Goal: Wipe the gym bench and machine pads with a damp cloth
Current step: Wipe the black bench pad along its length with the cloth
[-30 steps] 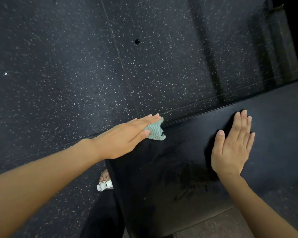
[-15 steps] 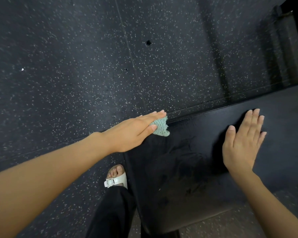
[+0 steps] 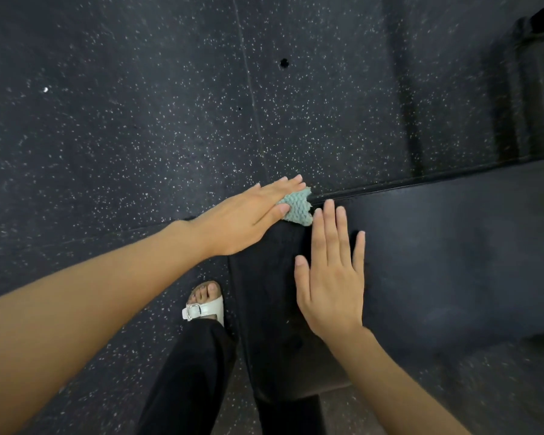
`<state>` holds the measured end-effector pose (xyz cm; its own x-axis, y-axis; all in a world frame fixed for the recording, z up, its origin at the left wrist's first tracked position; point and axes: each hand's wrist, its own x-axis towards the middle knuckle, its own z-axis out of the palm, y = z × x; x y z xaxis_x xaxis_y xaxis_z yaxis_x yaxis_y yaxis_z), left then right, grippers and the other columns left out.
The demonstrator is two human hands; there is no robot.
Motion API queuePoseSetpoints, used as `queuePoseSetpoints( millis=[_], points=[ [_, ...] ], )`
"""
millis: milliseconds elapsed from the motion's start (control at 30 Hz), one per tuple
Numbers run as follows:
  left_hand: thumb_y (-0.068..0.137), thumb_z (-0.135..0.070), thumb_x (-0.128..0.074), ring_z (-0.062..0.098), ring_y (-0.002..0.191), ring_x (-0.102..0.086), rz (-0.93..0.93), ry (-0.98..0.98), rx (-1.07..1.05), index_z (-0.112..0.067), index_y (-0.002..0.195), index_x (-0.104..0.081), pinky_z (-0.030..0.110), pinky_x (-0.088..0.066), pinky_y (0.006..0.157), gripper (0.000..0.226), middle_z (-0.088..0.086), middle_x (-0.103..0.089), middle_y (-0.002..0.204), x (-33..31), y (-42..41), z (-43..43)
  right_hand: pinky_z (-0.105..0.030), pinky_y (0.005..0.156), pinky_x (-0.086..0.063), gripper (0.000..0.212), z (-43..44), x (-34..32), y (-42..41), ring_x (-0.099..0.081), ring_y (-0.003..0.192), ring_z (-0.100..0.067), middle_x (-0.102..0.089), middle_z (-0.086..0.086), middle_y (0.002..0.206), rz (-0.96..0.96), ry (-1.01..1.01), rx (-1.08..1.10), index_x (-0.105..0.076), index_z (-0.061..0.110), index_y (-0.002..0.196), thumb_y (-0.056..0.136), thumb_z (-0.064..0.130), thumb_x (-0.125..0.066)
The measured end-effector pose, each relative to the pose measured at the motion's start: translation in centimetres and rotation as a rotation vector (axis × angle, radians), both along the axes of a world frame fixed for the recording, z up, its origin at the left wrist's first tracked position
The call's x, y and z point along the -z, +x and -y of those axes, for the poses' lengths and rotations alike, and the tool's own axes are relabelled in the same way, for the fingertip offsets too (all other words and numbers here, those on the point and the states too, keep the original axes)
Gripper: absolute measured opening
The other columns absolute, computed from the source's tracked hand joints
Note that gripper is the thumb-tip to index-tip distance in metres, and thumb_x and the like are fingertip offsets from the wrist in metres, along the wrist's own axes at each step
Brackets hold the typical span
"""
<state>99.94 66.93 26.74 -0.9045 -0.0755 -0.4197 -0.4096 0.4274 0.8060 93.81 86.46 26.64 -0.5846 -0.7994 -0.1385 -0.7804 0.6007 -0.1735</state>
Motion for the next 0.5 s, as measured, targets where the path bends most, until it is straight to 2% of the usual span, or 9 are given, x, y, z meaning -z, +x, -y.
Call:
queuePoseSetpoints(
  millis=[67, 200, 300, 367, 500],
  points=[
    [0.107, -0.031, -0.025, -0.009, 0.147, -0.004, 0.012, -0.021, -0.050, -0.030, 0.155, -0.020, 0.013, 0.001, 0.119, 0.048, -0.022, -0.012, 0.160, -0.1, 1.4, 0.0, -0.050, 0.122, -0.008, 0.063, -0.2, 0.1, -0.2, -0.005, 0.153, -0.022, -0.012, -0.010, 0.165, -0.003, 0.011, 0.003, -0.018, 0.005, 0.155, 0.099, 0.031, -0.029],
    [0.108, -0.029, -0.027, -0.015, 0.140, -0.006, 0.046, -0.030, -0.214, -0.030, 0.156, -0.020, -0.003, 0.001, 0.107, 0.049, -0.028, -0.012, 0.154, -0.6, 3.9, -0.6, -0.049, 0.122, -0.007, 0.063, -0.3, -0.1, -0.4, -0.005, 0.153, -0.022, -0.010, -0.008, 0.165, 0.007, 0.003, -0.033, -0.016, 0.006, 0.156, 0.101, 0.034, -0.026],
    [0.108, -0.030, -0.027, -0.016, 0.138, -0.011, 0.060, -0.036, -0.346, -0.032, 0.156, -0.020, -0.007, -0.004, 0.103, 0.049, -0.028, -0.015, 0.157, -0.6, 5.5, -1.6, -0.050, 0.122, -0.007, 0.063, -0.4, 0.0, -0.4, -0.005, 0.153, -0.023, -0.009, -0.008, 0.165, 0.006, -0.003, -0.052, -0.015, 0.006, 0.156, 0.101, 0.035, -0.024],
    [0.108, -0.030, -0.028, -0.012, 0.140, -0.014, 0.044, -0.015, -0.448, -0.033, 0.156, -0.020, -0.004, -0.006, 0.106, 0.049, -0.025, -0.017, 0.159, -0.5, 6.1, -2.7, -0.051, 0.122, -0.007, 0.063, -0.5, 0.2, -0.5, -0.005, 0.153, -0.023, -0.009, -0.007, 0.165, -0.005, -0.003, -0.060, -0.015, 0.006, 0.156, 0.101, 0.035, -0.023],
    [0.108, -0.025, -0.031, -0.004, 0.147, -0.013, -0.039, 0.016, -0.636, -0.029, 0.157, -0.017, 0.014, -0.008, 0.120, 0.051, -0.019, -0.014, 0.163, 0.0, 6.1, -4.8, -0.051, 0.122, -0.006, 0.064, -0.5, 0.5, -0.5, -0.004, 0.153, -0.020, -0.009, -0.005, 0.166, -0.018, -0.016, -0.071, -0.014, 0.008, 0.156, 0.099, 0.033, -0.024]
  ],
)
